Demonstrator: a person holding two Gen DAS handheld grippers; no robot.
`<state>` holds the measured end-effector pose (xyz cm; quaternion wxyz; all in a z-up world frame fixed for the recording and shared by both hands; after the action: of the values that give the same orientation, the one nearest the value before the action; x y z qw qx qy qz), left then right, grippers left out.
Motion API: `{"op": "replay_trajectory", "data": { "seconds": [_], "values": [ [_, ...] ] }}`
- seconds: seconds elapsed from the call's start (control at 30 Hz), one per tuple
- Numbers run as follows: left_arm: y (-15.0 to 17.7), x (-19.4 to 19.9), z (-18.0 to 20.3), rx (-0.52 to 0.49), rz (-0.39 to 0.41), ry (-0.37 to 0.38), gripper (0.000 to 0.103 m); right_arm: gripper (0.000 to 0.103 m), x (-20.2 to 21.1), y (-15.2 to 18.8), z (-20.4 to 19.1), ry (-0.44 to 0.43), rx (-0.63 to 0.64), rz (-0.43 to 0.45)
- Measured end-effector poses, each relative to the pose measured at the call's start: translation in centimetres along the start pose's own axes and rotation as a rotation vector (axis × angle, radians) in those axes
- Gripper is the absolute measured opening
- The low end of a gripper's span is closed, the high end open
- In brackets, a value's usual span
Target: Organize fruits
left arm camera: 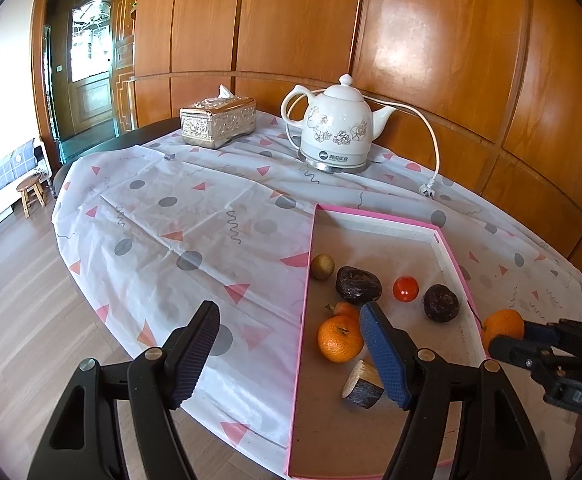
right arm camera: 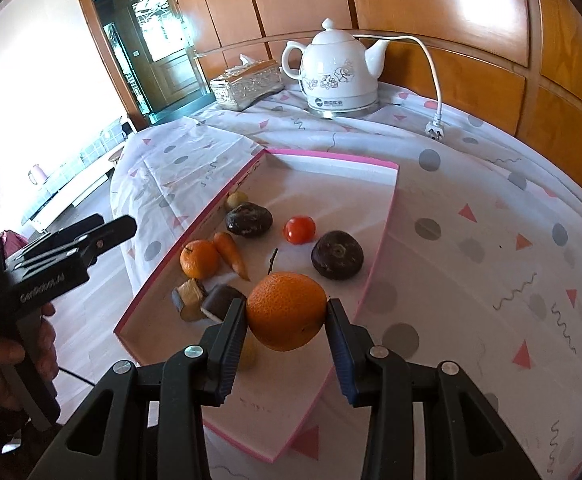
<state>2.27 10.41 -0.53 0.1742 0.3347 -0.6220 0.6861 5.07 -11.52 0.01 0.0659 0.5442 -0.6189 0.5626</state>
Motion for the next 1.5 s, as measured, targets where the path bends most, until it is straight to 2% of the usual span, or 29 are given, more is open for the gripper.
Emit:
{"op": "replay_trajectory", "data": {
  "seconds": [0.2,0.43,0.63,0.77,0.83,0.87,1.0,1.13,1.33,1.5],
  "values": [
    [0.2,-0.5,-0.1,0.000,-0.012,-0.006,0.074,0.040,-1.4,-1.1,0.2,-0.006,-0.020,-0.007],
    [0.1,-0.8,-0.3,0.005,-0.013,-0.023,0.079,0.042,-4.4,-1.7,0.7,0.006,-0.052,-0.040],
    [0.1,-0.2,0.3,-0.015,0.014,-0.020,0.085,0.044,-4.0,-1.2,1.0,0.018,-0.077,-0.025],
    [0.0,0.8,1.1,-0.035,0.050,-0.008,0.095,0.048,-1.9,-0.5,0.3,0.067,-0.077,0.036],
    [-0.1,1.4,1.6,-0.048,0.068,0.003,0.100,0.058,-0.9,-0.2,-0.1,0.115,-0.077,0.070],
    [0.0,1.7,1.8,-0.057,0.078,0.008,0.103,0.059,-0.5,0.0,-0.4,0.141,-0.077,0.087],
    [0.1,2.8,2.9,-0.090,0.113,0.025,0.103,0.065,1.0,1.1,-1.0,0.221,-0.085,0.140],
    [0.3,4.1,3.8,-0.118,0.159,0.028,0.103,0.065,1.8,2.3,-0.8,0.283,-0.124,0.167],
    [0.0,5.4,4.2,-0.117,0.217,0.019,0.103,0.065,2.5,3.5,-0.3,0.332,-0.156,0.188],
    [-0.2,5.7,4.3,-0.115,0.232,0.003,0.103,0.065,2.6,3.7,-0.9,0.333,-0.134,0.197]
  ]
}}
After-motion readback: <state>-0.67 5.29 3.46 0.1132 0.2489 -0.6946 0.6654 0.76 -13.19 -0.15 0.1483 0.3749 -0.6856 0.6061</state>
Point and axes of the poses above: each gripper's, at about its wrist camera, not at the fingertips, and x roughly against the way its jaws point, z to its right, y to its underside, the point moved 1 cm from there along -x, roughly the way its jaws point, and after that the axes turned 10 degrees about -y, right-handed, at the moved point
